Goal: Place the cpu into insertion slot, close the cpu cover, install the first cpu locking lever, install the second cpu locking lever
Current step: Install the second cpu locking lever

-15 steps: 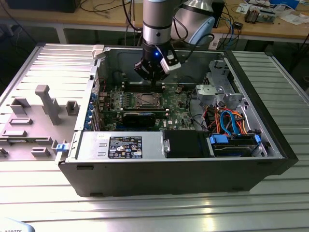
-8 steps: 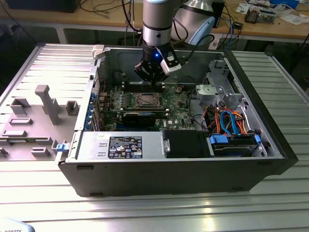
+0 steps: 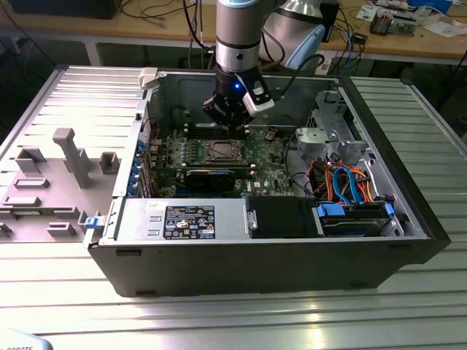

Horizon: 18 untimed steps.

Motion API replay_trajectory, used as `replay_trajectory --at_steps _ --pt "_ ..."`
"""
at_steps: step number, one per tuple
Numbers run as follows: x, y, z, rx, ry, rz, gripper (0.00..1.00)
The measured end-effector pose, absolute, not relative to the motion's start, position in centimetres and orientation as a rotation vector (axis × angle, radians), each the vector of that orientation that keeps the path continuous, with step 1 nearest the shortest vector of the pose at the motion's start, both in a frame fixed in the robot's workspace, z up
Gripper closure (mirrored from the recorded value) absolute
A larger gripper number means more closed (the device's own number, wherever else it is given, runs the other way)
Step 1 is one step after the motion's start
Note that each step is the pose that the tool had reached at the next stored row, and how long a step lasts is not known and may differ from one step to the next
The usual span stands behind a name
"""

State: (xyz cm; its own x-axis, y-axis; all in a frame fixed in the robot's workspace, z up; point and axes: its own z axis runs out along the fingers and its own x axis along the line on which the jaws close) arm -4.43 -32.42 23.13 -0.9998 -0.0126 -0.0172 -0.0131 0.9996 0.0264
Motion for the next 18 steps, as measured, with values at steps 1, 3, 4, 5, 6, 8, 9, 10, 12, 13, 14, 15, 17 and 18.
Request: replay_trajectory --at_steps 1,3,4,5,6,8,9,10,12,13,14,15,17,18 --pt "-4.5 -32.5 23.4 -0.02 3.124 0.04 0.89" --pt "-4.5 -32.8 23.8 -0.02 3.124 0.041 0.89" --pt "-4.5 -32.9 23.8 -0.02 3.124 0.04 0.89" --pt "-4.5 -33.0 23.8 -0.02 3.124 0.04 0.89" --pt "-4.5 -33.1 23.8 -0.02 3.124 0.04 0.89" --pt "-4.5 -33.4 23.7 -0.02 3.124 0.04 0.89" --pt "-4.5 -33.5 23.7 -0.02 3.124 0.04 0.89" --pt "-4.5 -33.7 23.7 -0.02 3.124 0.041 0.89" --pt "-4.5 -34.0 23.7 -0.02 3.124 0.04 0.89" --pt "-4.5 -34.1 23.7 -0.02 3.124 0.04 0.89" --pt "-4.5 -34.2 23.7 -0.02 3.124 0.04 0.89" --pt "-4.5 -34.3 23.7 -0.02 3.124 0.041 0.89" --pt "-4.5 -34.4 23.6 -0.02 3.124 0.041 0.89" --pt "-4.5 -34.4 23.6 -0.02 3.124 0.041 0.89"
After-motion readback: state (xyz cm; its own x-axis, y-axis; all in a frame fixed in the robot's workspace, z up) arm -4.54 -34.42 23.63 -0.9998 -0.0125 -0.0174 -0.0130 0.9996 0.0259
